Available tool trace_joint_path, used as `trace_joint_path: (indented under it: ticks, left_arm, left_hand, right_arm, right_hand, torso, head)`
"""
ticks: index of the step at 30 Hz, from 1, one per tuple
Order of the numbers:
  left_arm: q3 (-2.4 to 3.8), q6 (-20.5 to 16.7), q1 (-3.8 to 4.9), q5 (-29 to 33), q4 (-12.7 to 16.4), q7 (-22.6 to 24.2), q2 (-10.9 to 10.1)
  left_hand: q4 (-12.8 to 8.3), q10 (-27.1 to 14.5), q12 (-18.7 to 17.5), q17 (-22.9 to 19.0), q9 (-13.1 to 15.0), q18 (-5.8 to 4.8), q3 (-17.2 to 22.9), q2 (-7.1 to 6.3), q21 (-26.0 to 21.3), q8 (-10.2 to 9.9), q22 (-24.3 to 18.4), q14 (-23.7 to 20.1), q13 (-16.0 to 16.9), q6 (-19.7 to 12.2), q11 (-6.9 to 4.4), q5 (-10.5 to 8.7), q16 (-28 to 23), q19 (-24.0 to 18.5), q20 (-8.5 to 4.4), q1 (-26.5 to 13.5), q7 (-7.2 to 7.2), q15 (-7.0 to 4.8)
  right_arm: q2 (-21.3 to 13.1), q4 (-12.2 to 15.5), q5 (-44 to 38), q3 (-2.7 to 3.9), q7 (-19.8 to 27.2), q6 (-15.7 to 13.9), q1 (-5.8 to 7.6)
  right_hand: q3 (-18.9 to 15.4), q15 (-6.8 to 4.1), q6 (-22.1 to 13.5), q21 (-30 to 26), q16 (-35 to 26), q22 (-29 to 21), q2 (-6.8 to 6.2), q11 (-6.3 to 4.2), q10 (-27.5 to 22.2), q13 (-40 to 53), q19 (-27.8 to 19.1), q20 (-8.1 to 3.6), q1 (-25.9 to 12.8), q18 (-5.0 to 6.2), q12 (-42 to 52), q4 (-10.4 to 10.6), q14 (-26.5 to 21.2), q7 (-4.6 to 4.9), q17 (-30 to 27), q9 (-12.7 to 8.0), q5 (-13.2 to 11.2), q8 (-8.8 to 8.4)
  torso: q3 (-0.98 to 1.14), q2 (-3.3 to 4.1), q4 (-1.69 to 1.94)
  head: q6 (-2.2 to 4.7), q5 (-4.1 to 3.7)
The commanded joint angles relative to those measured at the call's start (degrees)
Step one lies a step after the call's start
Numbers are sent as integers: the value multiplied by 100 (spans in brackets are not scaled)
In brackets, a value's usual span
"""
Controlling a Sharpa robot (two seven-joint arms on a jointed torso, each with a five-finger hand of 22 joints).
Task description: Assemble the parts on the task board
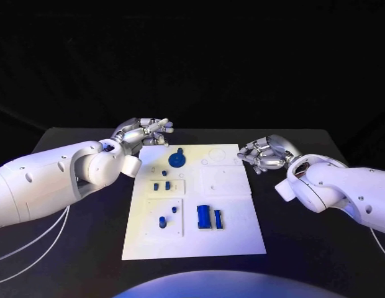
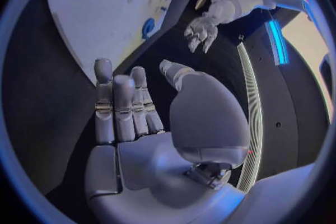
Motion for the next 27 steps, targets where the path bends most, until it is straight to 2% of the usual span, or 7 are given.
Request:
trace_joint_path:
  ticks: [1,15,16,20,21,25,27]
  left_arm:
    - [9,-470,-35,304,-145,418,107]
    - [26,-1045,-275,910,-970,961,670]
    - [19,-814,-255,603,-916,620,622]
    - [21,-929,-256,588,-836,642,610]
    - [22,-986,-256,580,-796,653,604]
    - [28,-1325,-258,535,-559,718,567]
    - [33,-1625,-260,494,-349,775,534]
  left_hand:
    - [19,-73,54,-94,-7,2,-85,11,-160,24,-67,-271,9,-36,22,3,-165,-243,43,94,10,48]
    - [122,-698,-346,-1114,-183,71,-525,251,-860,-97,-2389,-1505,-392,-373,-24,-210,-3216,-2251,658,512,-87,318]
    - [-1322,-6222,-749,-2682,-1949,-973,-1895,943,-1214,-1122,-6609,-5816,-761,-5283,-720,-645,-5052,-6015,-922,-1948,-1012,-360]
    - [-1322,-6222,-749,-2682,-1949,-973,-1895,943,-1214,-1122,-6609,-5816,-761,-5283,-720,-645,-5052,-6015,-922,-2578,-1012,-360]
    - [-1322,-6222,-749,-2682,-1949,-973,-1895,943,-1214,-1122,-6609,-5816,-761,-5283,-720,-645,-5052,-6015,-922,-2777,-1012,-360]
    - [-1322,-6222,-749,-2682,-1949,-973,-1895,943,-1214,-1122,-6609,-5816,-761,-5283,-720,-645,-5052,-6015,-922,-3487,-1012,-360]
    - [-1322,-6222,-749,-2682,-1949,-973,-1895,943,-1214,-1122,-6609,-5816,-761,-5283,-720,-645,-5052,-6015,-922,-7592,-1012,-360]
  right_arm:
    - [219,-553,1714,22,1288,101,35]
    - [1176,-2308,2721,121,2139,875,73]
    - [1146,-2244,2369,117,1731,466,75]
    - [1117,-2129,2433,149,1780,373,47]
    - [1103,-2072,2464,165,1804,327,33]
    - [1018,-1733,2652,258,1948,51,-48]
    - [943,-1433,2817,340,2075,-193,-120]
  right_hand:
    - [210,215,-170,-766,-1017,-532,-2,181,-456,-732,-436,190,73,48,-704,-136,-714,143,-619,-144,51,-24]
    - [277,848,-323,-2678,-4297,-3176,299,646,-365,-4290,-932,853,-44,89,-3148,-793,-1678,438,-2676,-1306,-104,-99]
    - [-2760,-31,-5212,-3043,-5452,-6748,1260,-424,-5817,-5615,-6043,-624,-2074,-943,-3548,-1127,-6874,-853,-4905,-4221,-957,-596]
    - [-2760,-31,-5212,-3043,-5452,-6748,1260,-424,-5817,-5615,-6043,-624,-2618,-943,-3548,-1127,-6874,-853,-4905,-4221,-957,-596]
    - [-2760,-31,-5212,-3043,-5452,-6748,1260,-424,-5817,-5615,-6043,-624,-6782,-943,-3548,-1127,-6874,-853,-4905,-4221,-957,-596]
    - [-2760,-31,-5212,-3043,-5452,-6748,1260,-424,-5817,-5615,-6043,-624,-6782,-943,-3548,-1127,-6874,-853,-4905,-4221,-957,-596]
    - [-2760,-31,-5212,-3043,-5452,-6748,1260,-424,-5817,-5615,-6043,-624,-6782,-943,-3548,-1127,-6874,-853,-4905,-4221,-957,-596]
  torso:
    - [-49,-101,6]
    - [13,-229,28]
    - [-9,-208,24]
    - [10,-215,62]
    - [20,-218,80]
    - [77,-237,192]
    - [117,-251,271]
  head:
    - [263,-14]
    - [753,44]
    - [680,23]
    - [737,-3]
    - [766,-16]
    - [935,-91]
    - [1056,-144]
